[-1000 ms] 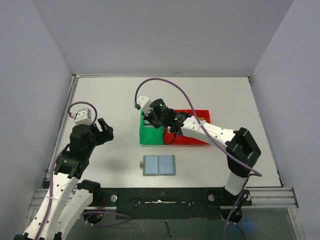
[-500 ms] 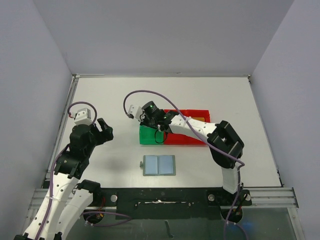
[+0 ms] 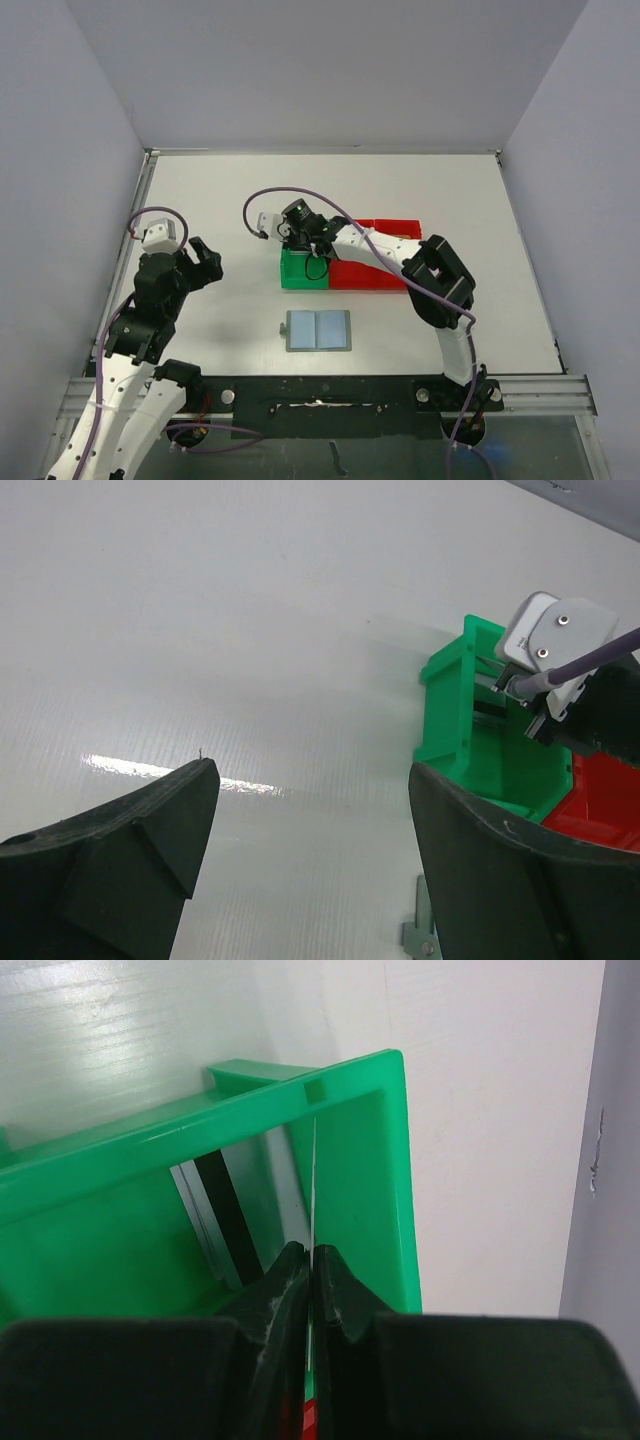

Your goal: Take the credit cards out of the card holder

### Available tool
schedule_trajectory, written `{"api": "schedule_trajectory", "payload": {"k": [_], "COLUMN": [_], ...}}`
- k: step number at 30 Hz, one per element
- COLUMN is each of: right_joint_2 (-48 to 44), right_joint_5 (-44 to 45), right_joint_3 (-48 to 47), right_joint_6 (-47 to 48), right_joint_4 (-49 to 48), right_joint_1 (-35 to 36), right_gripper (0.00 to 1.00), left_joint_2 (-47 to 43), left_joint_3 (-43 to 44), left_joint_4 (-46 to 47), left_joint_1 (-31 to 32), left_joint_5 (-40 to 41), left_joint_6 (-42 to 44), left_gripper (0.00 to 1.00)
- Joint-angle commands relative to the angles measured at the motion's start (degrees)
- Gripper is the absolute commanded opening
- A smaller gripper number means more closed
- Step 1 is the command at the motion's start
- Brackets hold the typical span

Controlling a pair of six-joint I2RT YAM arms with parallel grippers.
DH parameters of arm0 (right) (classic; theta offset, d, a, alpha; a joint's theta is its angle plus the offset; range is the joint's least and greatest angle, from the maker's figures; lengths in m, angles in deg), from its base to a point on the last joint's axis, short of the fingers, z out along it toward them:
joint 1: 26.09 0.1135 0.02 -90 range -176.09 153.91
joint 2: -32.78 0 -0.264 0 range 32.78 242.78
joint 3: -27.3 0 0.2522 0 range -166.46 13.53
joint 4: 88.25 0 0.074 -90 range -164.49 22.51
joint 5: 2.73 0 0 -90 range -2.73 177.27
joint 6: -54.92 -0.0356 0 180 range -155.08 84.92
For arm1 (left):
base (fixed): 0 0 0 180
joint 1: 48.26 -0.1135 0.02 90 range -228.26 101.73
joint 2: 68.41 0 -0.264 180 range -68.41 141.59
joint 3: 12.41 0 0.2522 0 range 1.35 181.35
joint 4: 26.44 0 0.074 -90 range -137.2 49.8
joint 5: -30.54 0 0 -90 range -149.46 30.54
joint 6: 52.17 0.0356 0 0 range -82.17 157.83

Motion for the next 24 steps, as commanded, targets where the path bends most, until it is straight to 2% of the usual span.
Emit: {"api": "schedule_trajectory", "payload": {"k": [1, 13, 24], "right_joint_2": [0.37, 3.71, 4.32], "right_joint_5": [1.15, 0.51, 0.41], "right_joint_3": [-1.67, -1.72, -2.43], "right_joint_6": [4.64, 9.35, 8.93], "right_joint_4": [-2.36, -4.71, -1.83], "right_joint_1": [-0.53, -0.96, -1.35], "right_gripper": [0.03, 0.07, 0.18], "left_joint_2": [-1.15, -2.69, -2.09], "left_joint_3": [0.47, 0.30, 0.37], "left_joint_4": [2.03, 2.12, 2.22], "left_joint_1": [-0.27, -0.29, -0.26], "left_joint_5": [1.31, 1.40, 1.05], "left_joint_6": [0.48, 0.48, 0.61], "left_gripper": [0.76, 0.76, 0.76]}}
